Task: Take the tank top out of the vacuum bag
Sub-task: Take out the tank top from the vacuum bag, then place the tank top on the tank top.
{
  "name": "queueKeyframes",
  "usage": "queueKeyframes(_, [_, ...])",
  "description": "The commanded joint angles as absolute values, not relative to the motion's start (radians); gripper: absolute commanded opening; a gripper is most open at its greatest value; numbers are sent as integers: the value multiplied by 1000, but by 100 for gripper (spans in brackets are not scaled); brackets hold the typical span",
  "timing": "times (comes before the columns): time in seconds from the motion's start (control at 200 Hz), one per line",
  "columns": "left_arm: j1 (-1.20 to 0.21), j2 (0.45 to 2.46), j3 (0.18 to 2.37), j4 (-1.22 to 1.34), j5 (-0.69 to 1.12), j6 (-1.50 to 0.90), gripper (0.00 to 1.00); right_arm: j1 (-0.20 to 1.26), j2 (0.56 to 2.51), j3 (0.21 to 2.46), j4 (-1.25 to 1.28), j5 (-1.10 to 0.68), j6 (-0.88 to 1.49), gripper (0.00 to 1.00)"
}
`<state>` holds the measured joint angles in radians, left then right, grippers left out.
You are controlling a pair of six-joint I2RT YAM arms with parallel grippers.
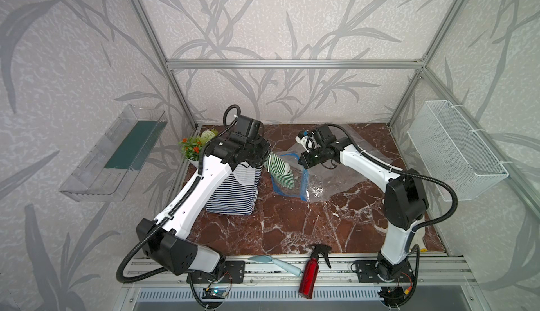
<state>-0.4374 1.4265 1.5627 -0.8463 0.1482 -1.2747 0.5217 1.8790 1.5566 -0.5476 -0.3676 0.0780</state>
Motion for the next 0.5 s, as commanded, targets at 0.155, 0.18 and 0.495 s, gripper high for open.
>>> queueKeyframes(0.155, [-391,1377,1657,-881,10,-1272,0,517,1885,1585,-566,-378,73,0])
queueKeyframes(0.18, [-383,1381,1666,-874,16,-1260,0,518,1883,1583,-566,-379,72,0])
queueKeyframes(0.495, [-259,1440,1749,-799,52,-1149,0,518,1880,1582,-566,-373,71,0])
